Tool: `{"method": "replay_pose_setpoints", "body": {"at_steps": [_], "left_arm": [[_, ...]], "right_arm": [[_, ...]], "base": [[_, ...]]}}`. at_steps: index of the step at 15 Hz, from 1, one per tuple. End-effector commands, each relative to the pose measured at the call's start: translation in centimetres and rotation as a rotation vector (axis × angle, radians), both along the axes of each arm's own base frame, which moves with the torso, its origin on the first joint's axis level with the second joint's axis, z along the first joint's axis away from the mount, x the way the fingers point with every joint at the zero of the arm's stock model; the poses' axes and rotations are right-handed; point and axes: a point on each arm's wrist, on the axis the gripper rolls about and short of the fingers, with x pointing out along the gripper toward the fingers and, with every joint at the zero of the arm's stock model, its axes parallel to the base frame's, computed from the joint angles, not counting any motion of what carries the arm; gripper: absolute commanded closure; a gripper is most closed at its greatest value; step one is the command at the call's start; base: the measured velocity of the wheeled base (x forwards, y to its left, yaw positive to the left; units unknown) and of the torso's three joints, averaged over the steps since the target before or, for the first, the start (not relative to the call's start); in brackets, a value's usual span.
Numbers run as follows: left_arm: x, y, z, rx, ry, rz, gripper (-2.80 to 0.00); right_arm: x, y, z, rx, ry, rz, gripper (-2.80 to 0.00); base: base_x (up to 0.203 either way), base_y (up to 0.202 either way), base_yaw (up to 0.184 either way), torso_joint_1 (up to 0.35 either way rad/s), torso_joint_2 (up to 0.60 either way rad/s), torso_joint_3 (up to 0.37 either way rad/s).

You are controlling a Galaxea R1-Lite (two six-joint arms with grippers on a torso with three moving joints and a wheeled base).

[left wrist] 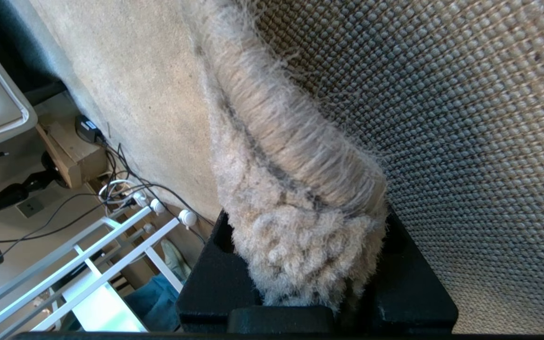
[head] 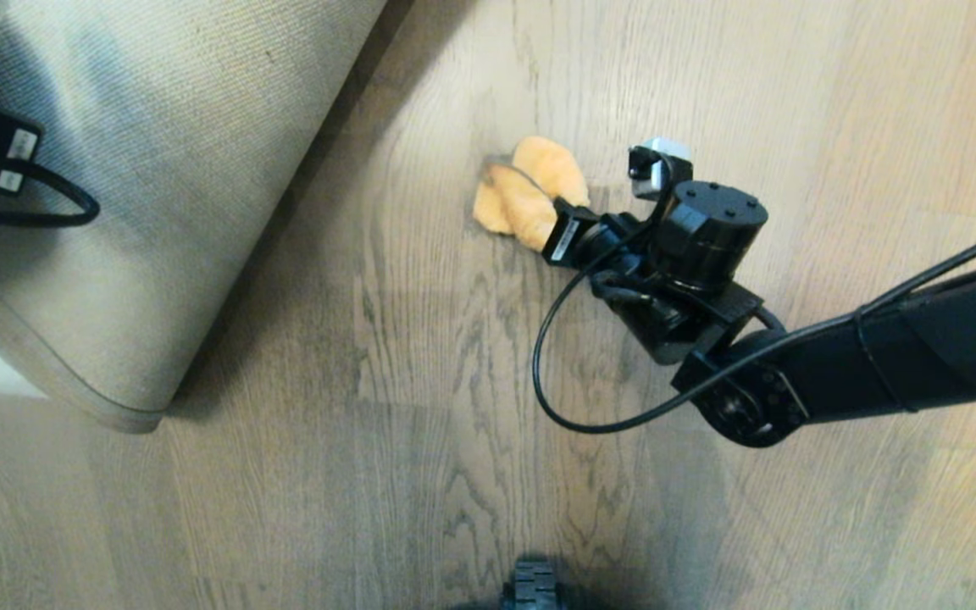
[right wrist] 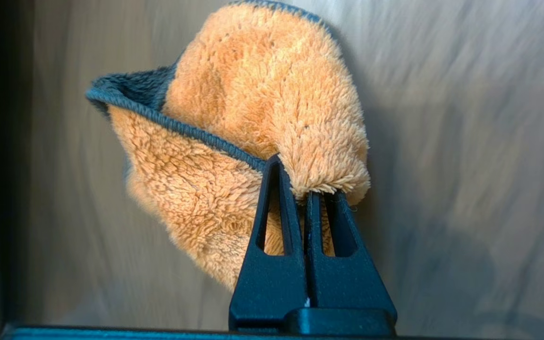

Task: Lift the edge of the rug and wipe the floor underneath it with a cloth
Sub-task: Wipe the floor under the carpet with a rag

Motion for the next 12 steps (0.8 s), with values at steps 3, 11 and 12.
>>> {"method": "replay_pose_setpoints", "body": {"at_steps": [3, 11, 12], "left_arm": [[-0.1, 0.0, 0.0, 0.003, -0.001, 0.003, 0.0], [0.0, 0.0, -0.3, 0.003, 0.011, 0.003, 0.0], [0.1, 0.0, -0.4, 0.004, 0.016, 0.003, 0.0]], "right_arm": [[-5.2, 3.8, -2.7, -0.065, 0.067, 0.155, 0.0], [-11.6, 6.3, -8.7, -0.191, 0.183, 0.326, 0.0], [-11.8, 5.9, -9.3, -0.2, 0.192, 0.324, 0.0]], "base": [[0.0, 0.0, 0.0, 0.0, 0.0, 0.0], [0.0, 0.0, 0.0, 0.0, 0.0, 0.0], [0.0, 0.0, 0.0, 0.0, 0.0, 0.0]]}}
